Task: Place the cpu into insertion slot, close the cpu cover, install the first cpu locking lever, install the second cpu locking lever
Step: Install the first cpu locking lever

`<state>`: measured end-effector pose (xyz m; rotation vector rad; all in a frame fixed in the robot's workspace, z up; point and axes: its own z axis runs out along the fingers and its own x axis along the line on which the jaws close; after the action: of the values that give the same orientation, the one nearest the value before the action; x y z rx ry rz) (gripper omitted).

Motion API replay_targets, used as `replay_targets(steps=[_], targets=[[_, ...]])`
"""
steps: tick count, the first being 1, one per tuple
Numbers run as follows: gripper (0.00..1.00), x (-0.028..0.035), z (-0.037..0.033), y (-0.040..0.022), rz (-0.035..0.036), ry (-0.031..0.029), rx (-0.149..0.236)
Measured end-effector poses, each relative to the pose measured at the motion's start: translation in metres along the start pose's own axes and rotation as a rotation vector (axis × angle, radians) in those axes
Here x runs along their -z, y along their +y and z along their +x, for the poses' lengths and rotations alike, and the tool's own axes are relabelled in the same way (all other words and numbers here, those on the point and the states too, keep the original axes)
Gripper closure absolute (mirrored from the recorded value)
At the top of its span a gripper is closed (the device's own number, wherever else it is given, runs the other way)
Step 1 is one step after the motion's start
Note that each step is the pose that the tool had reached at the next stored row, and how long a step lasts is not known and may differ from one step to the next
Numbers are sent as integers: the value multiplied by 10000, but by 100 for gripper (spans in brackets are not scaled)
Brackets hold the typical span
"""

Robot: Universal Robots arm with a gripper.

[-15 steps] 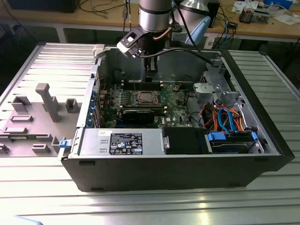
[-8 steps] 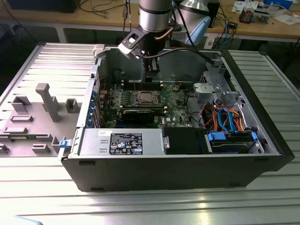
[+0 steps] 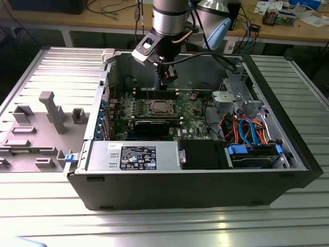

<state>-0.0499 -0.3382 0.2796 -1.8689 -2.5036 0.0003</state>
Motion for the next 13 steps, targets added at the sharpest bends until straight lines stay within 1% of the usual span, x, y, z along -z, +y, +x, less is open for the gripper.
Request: replay_targets(steps=[6,13], targets=[[89,0,0,0,8,-6,558],[89,0,0,0,11,-9,645]])
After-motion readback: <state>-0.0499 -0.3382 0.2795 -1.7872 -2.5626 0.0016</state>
